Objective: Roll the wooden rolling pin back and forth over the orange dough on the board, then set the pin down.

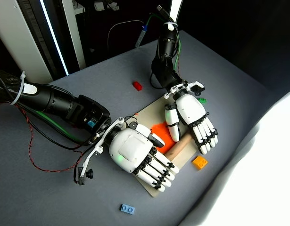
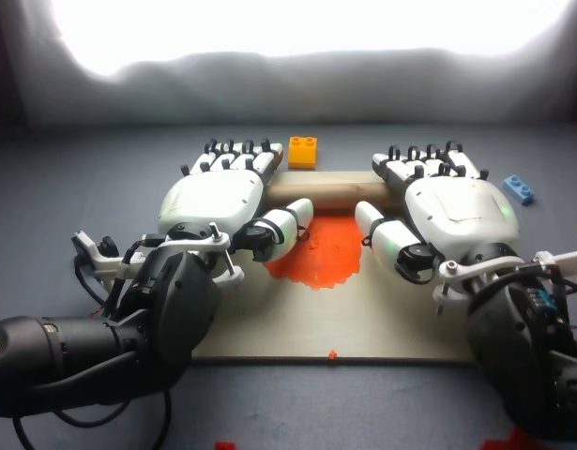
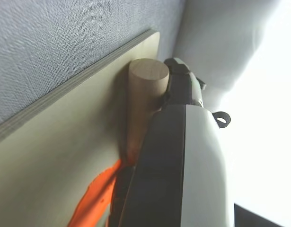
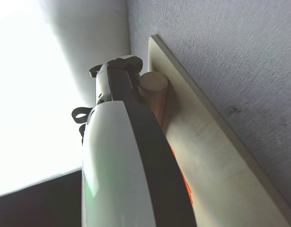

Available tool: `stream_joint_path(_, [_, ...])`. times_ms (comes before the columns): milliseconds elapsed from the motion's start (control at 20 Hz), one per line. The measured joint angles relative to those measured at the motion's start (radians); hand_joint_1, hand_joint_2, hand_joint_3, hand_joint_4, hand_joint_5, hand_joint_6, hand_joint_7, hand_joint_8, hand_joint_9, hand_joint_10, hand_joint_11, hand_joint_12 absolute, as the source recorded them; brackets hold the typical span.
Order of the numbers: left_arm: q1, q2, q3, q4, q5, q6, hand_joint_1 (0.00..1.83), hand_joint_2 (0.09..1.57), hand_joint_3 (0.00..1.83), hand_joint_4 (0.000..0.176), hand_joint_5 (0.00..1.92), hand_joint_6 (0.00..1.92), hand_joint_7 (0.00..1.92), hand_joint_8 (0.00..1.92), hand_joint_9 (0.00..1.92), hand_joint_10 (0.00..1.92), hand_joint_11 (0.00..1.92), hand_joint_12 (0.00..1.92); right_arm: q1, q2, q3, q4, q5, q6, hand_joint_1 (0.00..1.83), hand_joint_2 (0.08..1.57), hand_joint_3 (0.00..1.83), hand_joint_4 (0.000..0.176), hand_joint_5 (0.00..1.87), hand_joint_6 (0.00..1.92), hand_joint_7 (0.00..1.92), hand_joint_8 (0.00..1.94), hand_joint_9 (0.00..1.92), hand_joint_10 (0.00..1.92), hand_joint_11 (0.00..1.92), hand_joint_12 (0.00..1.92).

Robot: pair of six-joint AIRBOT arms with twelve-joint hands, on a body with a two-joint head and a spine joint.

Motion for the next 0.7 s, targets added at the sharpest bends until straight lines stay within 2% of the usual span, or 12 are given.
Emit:
stream_joint_path(200, [0.003,0.000,0.000,0.003,-0.005,-0.028,0.00,1.50,0.00,0.000,0.13,0.00,0.18,0.00,0.12,0.00,0.00,0.13,-0.001,-0.002,-0.008,0.005,0.020,-0.016,0.00,1.57,0.03,0.000,0.34,0.00,0.38,0.00,0.33,0.01,0.00,0.73])
stream_joint_path(450, [0.009,0.006,-0.013,0.002,-0.008,-0.021,0.00,1.49,0.00,0.000,0.13,0.00,0.18,0.00,0.13,0.00,0.00,0.22,-0.013,-0.001,-0.023,0.008,0.053,-0.028,0.00,1.57,0.03,0.000,0.35,0.00,0.39,0.00,0.33,0.01,0.00,0.73])
stream_joint_path(700, [0.010,0.012,-0.025,0.001,-0.005,-0.003,0.00,1.49,0.00,0.000,0.14,0.00,0.17,0.00,0.11,0.00,0.00,0.15,-0.026,0.005,-0.032,-0.004,0.068,-0.033,0.00,1.57,0.02,0.000,0.35,0.01,0.39,0.00,0.32,0.01,0.00,0.72])
